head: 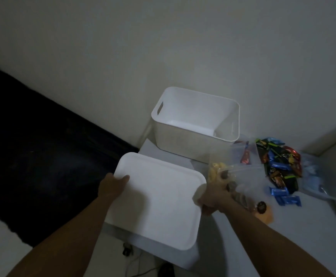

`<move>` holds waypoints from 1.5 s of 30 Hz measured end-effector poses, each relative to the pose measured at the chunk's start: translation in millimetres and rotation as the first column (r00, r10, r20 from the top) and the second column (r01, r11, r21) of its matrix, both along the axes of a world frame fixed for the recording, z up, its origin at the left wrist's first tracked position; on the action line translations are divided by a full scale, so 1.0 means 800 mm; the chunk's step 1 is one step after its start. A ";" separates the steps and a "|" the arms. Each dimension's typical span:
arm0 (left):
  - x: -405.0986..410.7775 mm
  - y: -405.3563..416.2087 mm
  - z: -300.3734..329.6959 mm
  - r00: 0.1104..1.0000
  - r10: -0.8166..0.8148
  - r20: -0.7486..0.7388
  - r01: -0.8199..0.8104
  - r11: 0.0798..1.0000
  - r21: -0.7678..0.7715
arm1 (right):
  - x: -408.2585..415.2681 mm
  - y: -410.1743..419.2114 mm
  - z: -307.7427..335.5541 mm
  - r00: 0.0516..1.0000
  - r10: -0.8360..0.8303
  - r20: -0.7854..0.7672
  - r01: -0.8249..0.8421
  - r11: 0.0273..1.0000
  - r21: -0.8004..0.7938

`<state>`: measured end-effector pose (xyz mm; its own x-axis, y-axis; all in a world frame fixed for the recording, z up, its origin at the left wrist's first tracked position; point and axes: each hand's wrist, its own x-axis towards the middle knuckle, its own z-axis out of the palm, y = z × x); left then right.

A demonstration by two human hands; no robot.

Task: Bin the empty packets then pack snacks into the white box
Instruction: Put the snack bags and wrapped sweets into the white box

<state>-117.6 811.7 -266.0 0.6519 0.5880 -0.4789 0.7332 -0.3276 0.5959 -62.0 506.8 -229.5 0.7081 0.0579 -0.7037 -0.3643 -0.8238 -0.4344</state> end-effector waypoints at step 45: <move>0.149 -0.311 0.085 0.716 -0.547 0.432 0.530 0.830 0.174 | 0.127 -0.144 0.071 0.730 0.582 0.359 -0.456 0.805 -0.380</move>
<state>1.7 563.2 -198.0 0.9959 0.0813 -0.0396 0.0812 -0.6112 0.7873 39.8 391.6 -172.5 0.8490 0.3789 -0.3682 0.3309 -0.9246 -0.1885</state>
